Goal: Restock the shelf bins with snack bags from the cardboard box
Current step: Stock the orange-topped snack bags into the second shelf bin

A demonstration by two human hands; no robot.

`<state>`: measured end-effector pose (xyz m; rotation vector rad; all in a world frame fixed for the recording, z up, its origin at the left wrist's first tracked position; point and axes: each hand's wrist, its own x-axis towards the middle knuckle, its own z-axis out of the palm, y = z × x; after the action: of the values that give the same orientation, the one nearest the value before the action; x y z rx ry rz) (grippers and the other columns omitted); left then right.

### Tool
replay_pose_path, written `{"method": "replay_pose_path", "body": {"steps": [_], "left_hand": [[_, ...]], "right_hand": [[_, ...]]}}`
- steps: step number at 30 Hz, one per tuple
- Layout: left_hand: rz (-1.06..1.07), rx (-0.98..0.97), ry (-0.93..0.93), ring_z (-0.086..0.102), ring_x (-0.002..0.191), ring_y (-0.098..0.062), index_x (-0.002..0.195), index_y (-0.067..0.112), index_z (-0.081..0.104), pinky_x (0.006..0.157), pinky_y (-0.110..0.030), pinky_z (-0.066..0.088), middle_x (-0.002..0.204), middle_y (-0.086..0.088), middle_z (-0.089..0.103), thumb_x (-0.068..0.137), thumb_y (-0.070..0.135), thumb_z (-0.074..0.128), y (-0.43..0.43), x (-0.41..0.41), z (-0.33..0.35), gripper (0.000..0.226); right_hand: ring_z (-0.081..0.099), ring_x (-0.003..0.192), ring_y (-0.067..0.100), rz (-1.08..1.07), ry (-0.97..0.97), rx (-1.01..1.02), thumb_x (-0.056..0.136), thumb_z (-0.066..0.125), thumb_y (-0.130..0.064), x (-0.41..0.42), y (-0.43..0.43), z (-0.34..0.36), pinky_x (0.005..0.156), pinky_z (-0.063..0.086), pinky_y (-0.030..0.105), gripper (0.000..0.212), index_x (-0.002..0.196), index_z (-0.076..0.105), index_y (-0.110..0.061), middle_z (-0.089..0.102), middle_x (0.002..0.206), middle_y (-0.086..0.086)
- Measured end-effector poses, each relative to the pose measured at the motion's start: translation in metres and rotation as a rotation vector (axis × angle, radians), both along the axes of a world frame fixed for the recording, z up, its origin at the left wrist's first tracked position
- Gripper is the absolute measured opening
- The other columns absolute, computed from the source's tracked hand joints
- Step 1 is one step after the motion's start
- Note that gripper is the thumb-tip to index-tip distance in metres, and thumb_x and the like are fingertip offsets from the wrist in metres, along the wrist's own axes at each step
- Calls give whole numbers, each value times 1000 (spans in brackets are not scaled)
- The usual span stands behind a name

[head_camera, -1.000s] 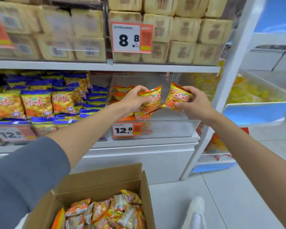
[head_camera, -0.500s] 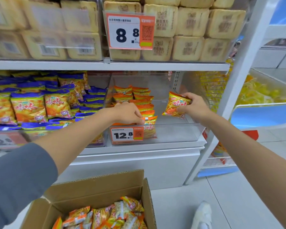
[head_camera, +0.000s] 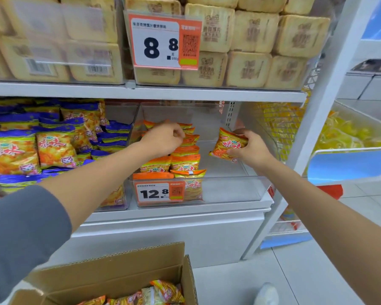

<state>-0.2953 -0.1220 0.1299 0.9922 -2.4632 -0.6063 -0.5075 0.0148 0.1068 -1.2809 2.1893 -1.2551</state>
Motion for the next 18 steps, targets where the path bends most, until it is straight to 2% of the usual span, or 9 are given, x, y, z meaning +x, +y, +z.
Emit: {"method": "replay_pose_path", "body": {"steps": [3, 5, 6, 7, 8, 9, 12, 15, 18], "left_hand": [[2, -50, -197, 50, 125, -27, 135, 28, 54, 100, -38, 45, 143, -3, 47, 101, 34, 44, -19, -19, -8, 36], [7, -40, -337, 51, 123, -28, 127, 30, 59, 97, -40, 44, 137, -3, 55, 102, 45, 34, -31, -26, -17, 39], [13, -41, -370, 55, 114, -28, 115, 29, 64, 91, -38, 44, 128, -6, 61, 102, 49, 30, -34, -27, -19, 42], [22, -72, -395, 55, 111, -29, 109, 29, 66, 90, -38, 41, 125, -7, 62, 102, 51, 28, -34, -27, -21, 45], [39, -127, -424, 51, 118, -30, 114, 31, 65, 96, -41, 36, 130, -7, 59, 102, 52, 26, -33, -27, -23, 47], [57, -176, -456, 44, 127, -30, 123, 34, 61, 104, -44, 29, 137, -6, 55, 101, 54, 23, -32, -28, -25, 49], [66, -131, -480, 27, 141, -26, 136, 40, 50, 113, -50, 15, 150, 3, 41, 97, 64, 16, -31, -29, -32, 58], [75, -38, -424, 19, 145, -23, 143, 38, 43, 115, -50, 14, 155, 7, 32, 96, 65, 13, -27, -27, -36, 62], [126, -60, -356, 24, 142, -23, 137, 36, 48, 114, -49, 15, 150, 7, 39, 100, 57, 13, -26, -29, -40, 55]], "right_hand": [[61, 98, 25, -80, 49, 4, 71, 79, 1, -12, -21, -6, 70, 49, 26, 61, 123, 50, -11, 59, 119, 13], [57, 101, 28, -73, 61, 16, 72, 76, 7, -20, -42, -13, 62, 48, 17, 56, 112, 43, -15, 54, 124, 16], [55, 102, 27, -72, 72, 20, 74, 74, 7, -23, -54, -16, 65, 50, 18, 54, 107, 40, -19, 51, 128, 18], [54, 104, 26, -65, 73, 23, 74, 74, 3, -28, -67, -21, 72, 52, 25, 54, 105, 38, -24, 50, 131, 18], [54, 104, 26, -73, 82, 26, 72, 77, -5, -31, -80, -23, 77, 52, 33, 57, 108, 39, -27, 51, 129, 14], [53, 103, 23, -90, 147, 72, 72, 78, -9, -34, -91, -24, 77, 48, 35, 61, 115, 40, -27, 51, 125, 8], [50, 99, 18, -61, 248, 133, 78, 75, -11, -34, -114, -30, 71, 36, 24, 68, 133, 36, -15, 48, 117, 2], [56, 100, 25, -25, 191, 109, 76, 77, -13, -32, -130, -45, 72, 41, 29, 75, 135, 31, -11, 55, 121, 15], [54, 108, 19, -23, 45, 24, 70, 84, -20, -29, -138, -56, 81, 48, 31, 99, 146, 21, -12, 52, 126, 5]]}}
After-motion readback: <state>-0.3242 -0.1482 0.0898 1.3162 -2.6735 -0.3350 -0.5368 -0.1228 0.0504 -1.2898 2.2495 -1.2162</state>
